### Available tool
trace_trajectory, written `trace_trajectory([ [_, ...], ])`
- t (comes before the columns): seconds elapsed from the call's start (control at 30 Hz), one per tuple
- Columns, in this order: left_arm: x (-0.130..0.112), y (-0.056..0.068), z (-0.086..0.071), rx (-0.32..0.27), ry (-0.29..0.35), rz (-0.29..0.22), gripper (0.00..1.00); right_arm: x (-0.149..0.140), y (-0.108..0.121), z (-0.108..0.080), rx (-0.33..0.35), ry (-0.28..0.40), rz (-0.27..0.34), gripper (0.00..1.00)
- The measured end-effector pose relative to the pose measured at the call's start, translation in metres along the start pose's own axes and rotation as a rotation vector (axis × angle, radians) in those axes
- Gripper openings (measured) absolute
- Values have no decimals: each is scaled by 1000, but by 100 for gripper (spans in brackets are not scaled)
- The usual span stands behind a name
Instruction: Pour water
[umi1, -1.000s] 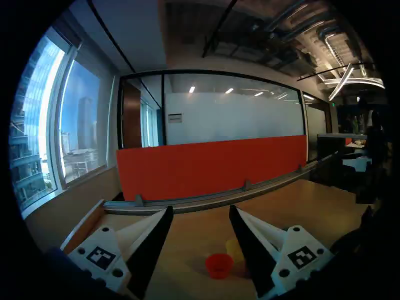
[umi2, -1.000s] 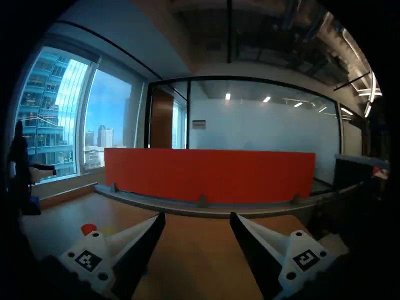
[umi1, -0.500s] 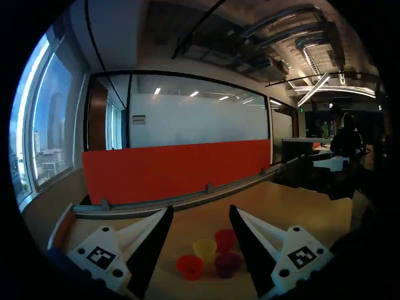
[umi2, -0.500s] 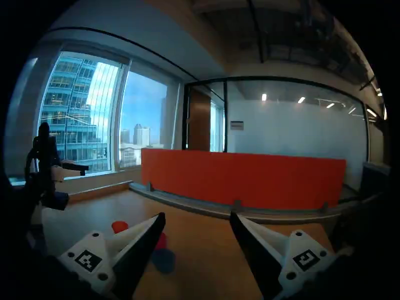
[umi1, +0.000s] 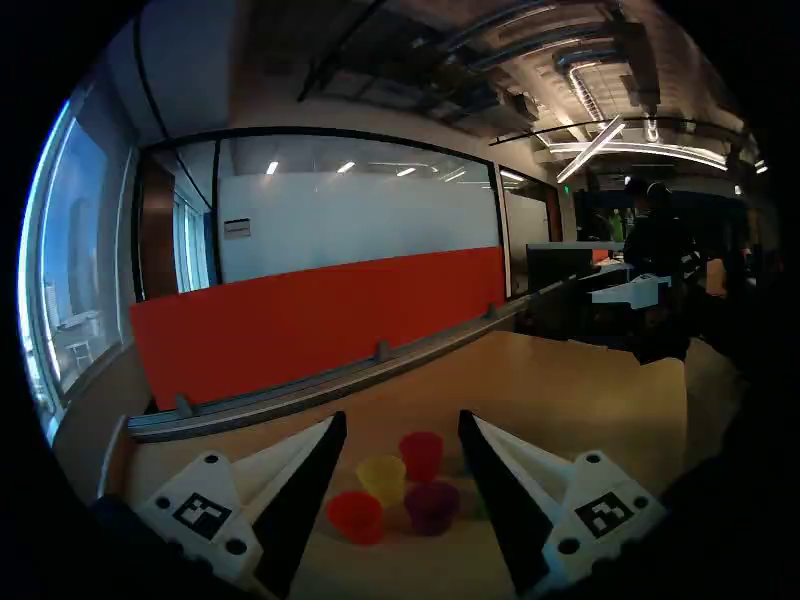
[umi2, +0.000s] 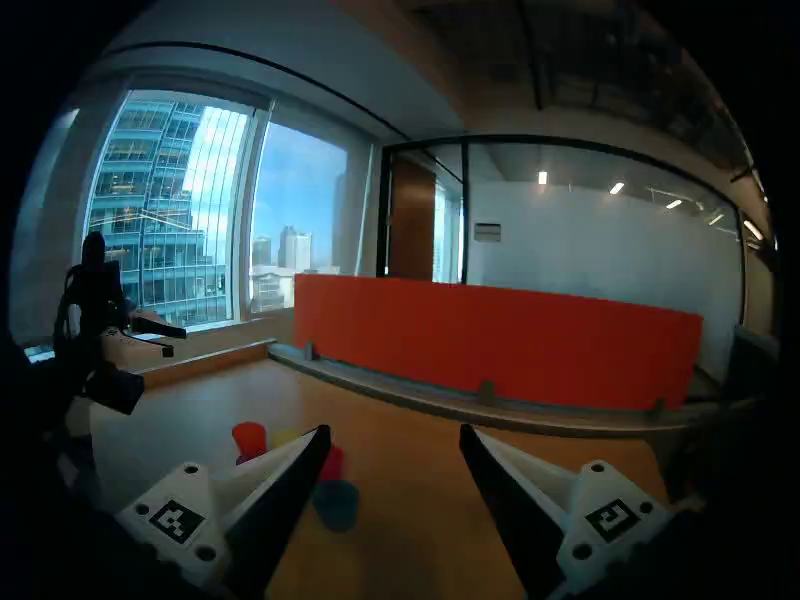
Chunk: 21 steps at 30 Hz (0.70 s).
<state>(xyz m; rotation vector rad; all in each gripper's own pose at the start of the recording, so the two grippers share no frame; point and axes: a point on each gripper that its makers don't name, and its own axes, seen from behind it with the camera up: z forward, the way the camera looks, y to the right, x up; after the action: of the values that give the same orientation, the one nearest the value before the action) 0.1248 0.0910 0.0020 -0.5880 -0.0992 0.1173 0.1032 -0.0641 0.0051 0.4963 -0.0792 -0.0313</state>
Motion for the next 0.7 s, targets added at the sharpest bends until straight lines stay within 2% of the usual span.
trace_trajectory([
  [0.2, -12, 16, 4, -72, -29, -2, 82, -7, -9, 2, 23, -28, 2, 100],
  [0.4, -24, 25, 9, -119, -54, -10, 82, -13, -12, 7, 34, -46, 3, 100],
  [0.7, -49, 38, 17, -184, -89, 5, 82, -32, -19, 16, 59, -98, -3, 100],
])
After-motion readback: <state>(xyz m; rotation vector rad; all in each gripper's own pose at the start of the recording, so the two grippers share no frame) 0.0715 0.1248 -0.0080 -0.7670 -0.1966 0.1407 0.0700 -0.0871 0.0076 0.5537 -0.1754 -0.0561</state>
